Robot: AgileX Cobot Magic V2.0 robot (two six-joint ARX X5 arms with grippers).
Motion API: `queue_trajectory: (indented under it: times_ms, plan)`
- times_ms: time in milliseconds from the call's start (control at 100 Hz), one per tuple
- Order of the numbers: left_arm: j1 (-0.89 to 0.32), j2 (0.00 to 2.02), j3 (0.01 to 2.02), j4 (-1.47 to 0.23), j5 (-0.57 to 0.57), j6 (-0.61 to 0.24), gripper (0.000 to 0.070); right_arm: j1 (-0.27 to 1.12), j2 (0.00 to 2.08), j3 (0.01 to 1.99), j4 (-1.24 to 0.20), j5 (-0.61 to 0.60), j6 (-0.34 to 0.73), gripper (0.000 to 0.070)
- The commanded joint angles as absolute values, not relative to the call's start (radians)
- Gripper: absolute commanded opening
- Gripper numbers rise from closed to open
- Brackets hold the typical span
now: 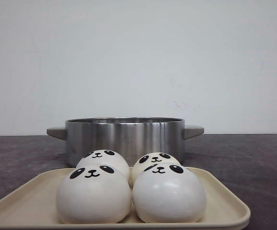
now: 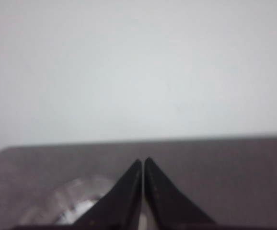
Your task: Steam buns
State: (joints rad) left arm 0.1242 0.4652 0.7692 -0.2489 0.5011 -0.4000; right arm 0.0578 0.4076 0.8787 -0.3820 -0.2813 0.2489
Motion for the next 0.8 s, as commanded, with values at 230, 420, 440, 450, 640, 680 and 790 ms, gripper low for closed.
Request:
queue_trajectory:
  times_ms: [230,420,440,450,640,680,790]
  plan:
    - [0.076,0.488,0.817,-0.310,0.611,-0.377,0.0527,0.080,0.479,0.926,-0.387,-0.505,0.331,0.0581]
    - [-0.009,0.474,0.817,-0.404,0.569,-0.298,0.0516,0.192,0.640,0.951,-0.475,-0.448,0.325,0.0579]
    - [-0.021,0.474,0.817,-0.413,0.558,-0.289,0.0515,0.213,0.660,0.958,-0.493,-0.425,0.321,0.0579]
    - [-0.027,0.474,0.817,-0.418,0.552,-0.285,0.0515,0.224,0.670,0.962,-0.502,-0.412,0.318,0.0579]
    - [-0.123,0.472,0.817,-0.476,0.477,-0.244,0.0516,0.538,0.876,1.033,-0.666,-0.100,0.346,0.0577]
    - [-0.139,0.472,0.817,-0.480,0.460,-0.241,0.0516,0.608,0.924,1.045,-0.692,-0.046,0.383,0.0577]
    - [-0.179,0.472,0.817,-0.479,0.432,-0.240,0.0515,0.733,1.050,1.063,-0.751,0.001,0.477,0.0576]
